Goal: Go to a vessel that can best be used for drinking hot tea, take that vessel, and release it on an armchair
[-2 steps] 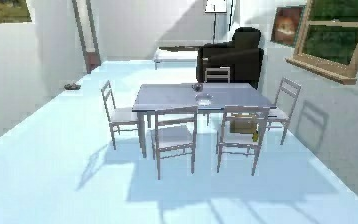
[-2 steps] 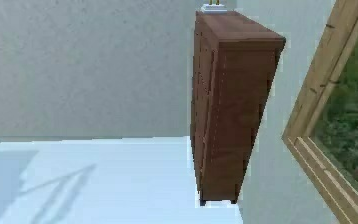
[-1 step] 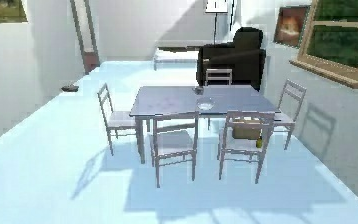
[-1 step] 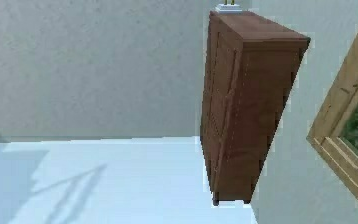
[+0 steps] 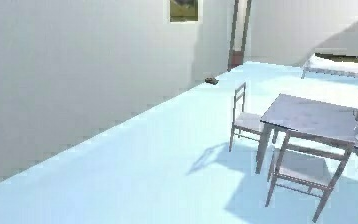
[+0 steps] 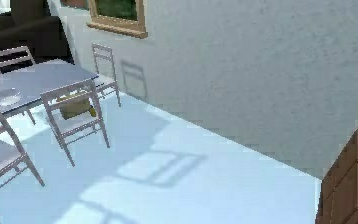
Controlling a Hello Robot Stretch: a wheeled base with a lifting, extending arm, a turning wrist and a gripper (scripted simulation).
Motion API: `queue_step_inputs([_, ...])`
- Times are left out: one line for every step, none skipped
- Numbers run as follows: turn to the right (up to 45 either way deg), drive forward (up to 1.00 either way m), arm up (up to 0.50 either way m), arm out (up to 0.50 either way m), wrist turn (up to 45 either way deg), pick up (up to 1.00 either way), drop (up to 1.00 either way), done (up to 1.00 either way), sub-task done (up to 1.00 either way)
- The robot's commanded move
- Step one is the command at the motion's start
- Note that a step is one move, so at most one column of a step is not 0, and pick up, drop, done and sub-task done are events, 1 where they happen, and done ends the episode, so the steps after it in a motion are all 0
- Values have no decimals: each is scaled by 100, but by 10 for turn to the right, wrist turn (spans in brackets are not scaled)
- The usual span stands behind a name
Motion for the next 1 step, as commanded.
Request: queue_step_inputs([0, 100, 0, 0, 0, 0, 0, 0, 0])
